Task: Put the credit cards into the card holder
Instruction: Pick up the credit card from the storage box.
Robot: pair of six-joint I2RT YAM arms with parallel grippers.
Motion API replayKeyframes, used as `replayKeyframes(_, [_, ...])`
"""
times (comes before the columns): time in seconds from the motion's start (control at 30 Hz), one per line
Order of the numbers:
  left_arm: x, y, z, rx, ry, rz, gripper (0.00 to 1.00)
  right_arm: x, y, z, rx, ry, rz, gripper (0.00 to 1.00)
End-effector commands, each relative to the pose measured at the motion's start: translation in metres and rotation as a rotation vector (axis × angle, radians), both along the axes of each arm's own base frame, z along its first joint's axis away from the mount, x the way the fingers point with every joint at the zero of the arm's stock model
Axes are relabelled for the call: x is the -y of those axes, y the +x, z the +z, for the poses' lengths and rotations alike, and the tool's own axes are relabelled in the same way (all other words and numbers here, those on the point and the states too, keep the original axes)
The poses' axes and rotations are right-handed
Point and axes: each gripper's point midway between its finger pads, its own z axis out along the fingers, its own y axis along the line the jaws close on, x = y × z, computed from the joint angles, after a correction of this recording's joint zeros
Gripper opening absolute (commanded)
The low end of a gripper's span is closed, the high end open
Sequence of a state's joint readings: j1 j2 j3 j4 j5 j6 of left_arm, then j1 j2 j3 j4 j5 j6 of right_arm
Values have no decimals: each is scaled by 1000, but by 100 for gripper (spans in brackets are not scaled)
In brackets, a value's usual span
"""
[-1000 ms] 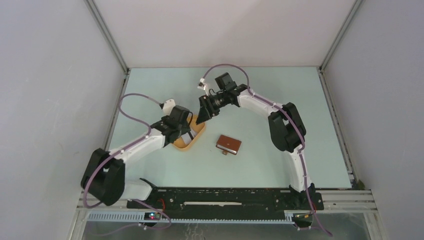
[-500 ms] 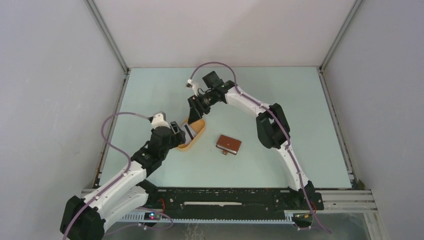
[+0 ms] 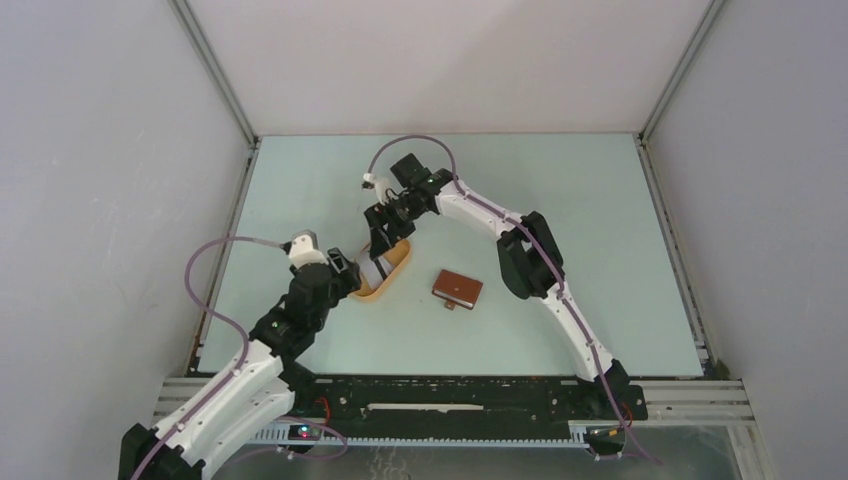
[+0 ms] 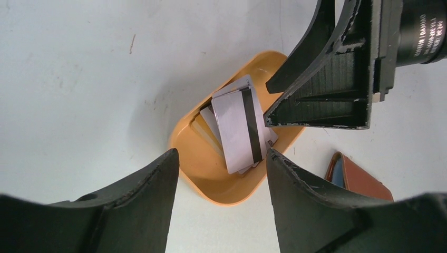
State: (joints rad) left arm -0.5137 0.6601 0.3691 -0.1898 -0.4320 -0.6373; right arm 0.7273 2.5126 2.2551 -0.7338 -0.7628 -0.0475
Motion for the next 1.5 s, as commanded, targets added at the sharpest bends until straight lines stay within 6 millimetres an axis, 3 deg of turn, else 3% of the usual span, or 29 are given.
replayKeyframes(0.0, [-16,-6,-7,5,27,54,66,-10,-1,0,33,-12,3,88])
replayKeyframes(0.4, [-18,-12,-3,23,5,54,66,-21,-17,-12,-29,-6,29,88])
replayKeyframes(0.63, [-18,-13,-1,33,-9,53,66,-21,-9,-21,82,-90,-3,88])
replayKeyframes(0.8, [-17,-16,0,42,-18,45,66,-24,-23,-23,34,-81,30,87])
replayKeyframes(1.3, [-18,-21,3,60,-40,40,66,-35,-59,21,-195,52,67,80])
replayKeyframes(1.47, [-18,-21,4,64,-44,36,66,-31,-48,16,-126,14,33,81])
